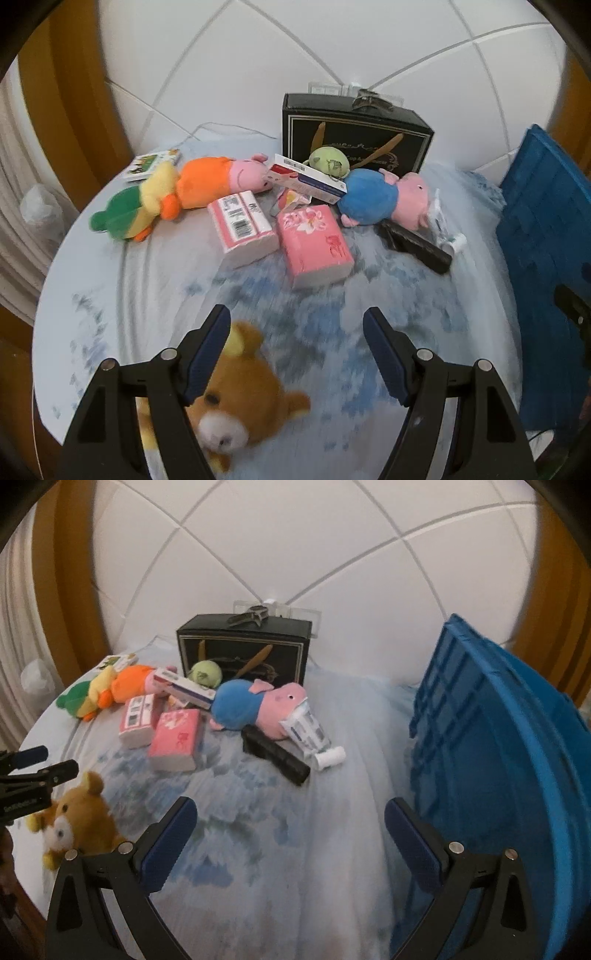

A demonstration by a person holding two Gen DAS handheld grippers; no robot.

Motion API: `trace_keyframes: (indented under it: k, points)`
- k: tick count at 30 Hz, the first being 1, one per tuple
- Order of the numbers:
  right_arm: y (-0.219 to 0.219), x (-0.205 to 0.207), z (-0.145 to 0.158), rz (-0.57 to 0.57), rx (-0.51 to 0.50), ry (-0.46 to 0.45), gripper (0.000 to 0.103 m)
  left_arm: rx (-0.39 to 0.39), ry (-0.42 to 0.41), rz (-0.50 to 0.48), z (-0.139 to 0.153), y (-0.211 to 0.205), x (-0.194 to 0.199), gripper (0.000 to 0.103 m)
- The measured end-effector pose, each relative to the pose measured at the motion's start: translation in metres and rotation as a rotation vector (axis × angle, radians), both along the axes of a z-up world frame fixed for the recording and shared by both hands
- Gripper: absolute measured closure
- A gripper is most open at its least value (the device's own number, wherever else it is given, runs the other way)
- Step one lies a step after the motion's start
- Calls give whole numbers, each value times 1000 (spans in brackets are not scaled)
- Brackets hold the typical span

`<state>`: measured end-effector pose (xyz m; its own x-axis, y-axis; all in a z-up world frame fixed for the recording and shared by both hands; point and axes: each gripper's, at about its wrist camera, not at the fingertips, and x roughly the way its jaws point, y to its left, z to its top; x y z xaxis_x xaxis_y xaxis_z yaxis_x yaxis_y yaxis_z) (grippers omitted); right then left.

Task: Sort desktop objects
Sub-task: 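Grasp the pink tissue pack with the left tool while the right grasps the black cylinder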

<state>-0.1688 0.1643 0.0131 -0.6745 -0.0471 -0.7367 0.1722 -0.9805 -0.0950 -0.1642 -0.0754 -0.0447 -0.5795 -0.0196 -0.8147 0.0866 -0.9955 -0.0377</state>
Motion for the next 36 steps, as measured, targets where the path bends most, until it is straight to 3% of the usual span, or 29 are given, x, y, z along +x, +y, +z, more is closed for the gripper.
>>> trace_keyframes:
  k: [8,16,17,18,20,22,27,30,31,34,36]
  points:
    - [-5,-91,-56,30,-34,-94,0,52,-153,48,-68,9,-107,29]
    - [-13,-169,-126,78,-45,-202,0,58,-276,82,-129,11,-175,29]
    - [-15,-177,-135,89,-38,-216,0,91,-273,74,-134,10,-181,25]
    - [-16,-184,-141,97,-35,-223,0,107,-277,75,-137,10,-185,15]
    - [-17,-194,-154,109,-43,-241,0,86,-282,78,-142,10,-192,3]
    - [-19,-204,-168,121,-47,-264,0,84,-290,70,-148,12,-199,2]
    - [-23,-220,-191,136,-79,-294,0,-26,-347,19,-172,31,-198,7]
    - [-26,-222,-199,134,-60,-320,0,-1,-332,-7,-167,36,-180,9]
    - [-27,-220,-200,136,-51,-334,7,5,-335,-18,-167,38,-174,9]
    - [-34,-212,-200,137,-4,-348,49,-5,-348,-60,-167,50,-155,9]
    - [-36,-209,-199,140,18,-354,52,-32,-341,-75,-167,58,-149,9]
